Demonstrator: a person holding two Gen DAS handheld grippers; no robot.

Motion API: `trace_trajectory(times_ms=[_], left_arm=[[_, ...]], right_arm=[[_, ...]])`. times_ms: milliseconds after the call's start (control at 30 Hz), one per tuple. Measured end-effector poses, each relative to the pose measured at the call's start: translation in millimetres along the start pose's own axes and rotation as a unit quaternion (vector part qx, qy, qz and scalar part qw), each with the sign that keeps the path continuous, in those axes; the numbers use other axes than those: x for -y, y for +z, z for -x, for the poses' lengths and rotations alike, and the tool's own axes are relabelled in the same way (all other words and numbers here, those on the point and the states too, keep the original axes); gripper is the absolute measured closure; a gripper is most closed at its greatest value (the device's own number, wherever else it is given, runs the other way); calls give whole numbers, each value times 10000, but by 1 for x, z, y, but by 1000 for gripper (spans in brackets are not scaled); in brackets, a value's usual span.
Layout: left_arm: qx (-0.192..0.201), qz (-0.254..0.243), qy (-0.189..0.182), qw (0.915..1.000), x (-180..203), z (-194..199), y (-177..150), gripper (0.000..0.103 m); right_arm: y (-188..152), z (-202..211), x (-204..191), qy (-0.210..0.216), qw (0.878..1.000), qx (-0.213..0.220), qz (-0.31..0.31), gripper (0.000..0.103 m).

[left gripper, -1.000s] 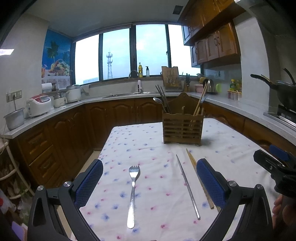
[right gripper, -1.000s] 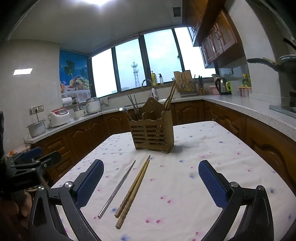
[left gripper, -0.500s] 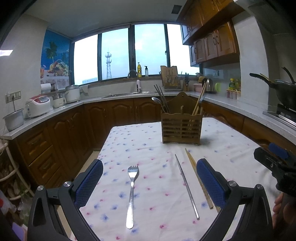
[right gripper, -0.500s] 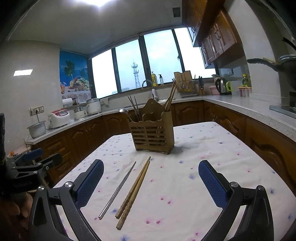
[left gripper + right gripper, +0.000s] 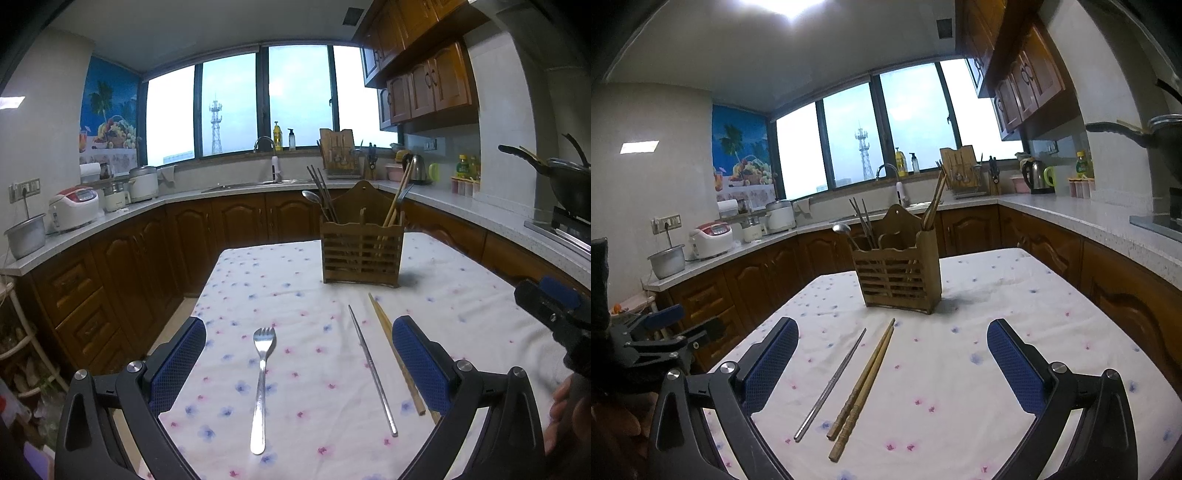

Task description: Organize utensils

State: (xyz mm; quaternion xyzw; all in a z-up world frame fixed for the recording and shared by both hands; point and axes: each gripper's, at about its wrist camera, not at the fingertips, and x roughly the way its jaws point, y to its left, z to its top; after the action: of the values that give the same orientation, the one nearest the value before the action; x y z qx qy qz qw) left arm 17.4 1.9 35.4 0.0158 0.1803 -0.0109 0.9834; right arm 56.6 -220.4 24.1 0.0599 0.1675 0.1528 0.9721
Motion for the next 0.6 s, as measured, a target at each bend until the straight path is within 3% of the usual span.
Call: trace_trajectory(times_ms=[600], left_arm=[[43,-15,-23,10000,2,1,1,1]], right_arm=[[4,1,-3,52,10000,37,-5,0]])
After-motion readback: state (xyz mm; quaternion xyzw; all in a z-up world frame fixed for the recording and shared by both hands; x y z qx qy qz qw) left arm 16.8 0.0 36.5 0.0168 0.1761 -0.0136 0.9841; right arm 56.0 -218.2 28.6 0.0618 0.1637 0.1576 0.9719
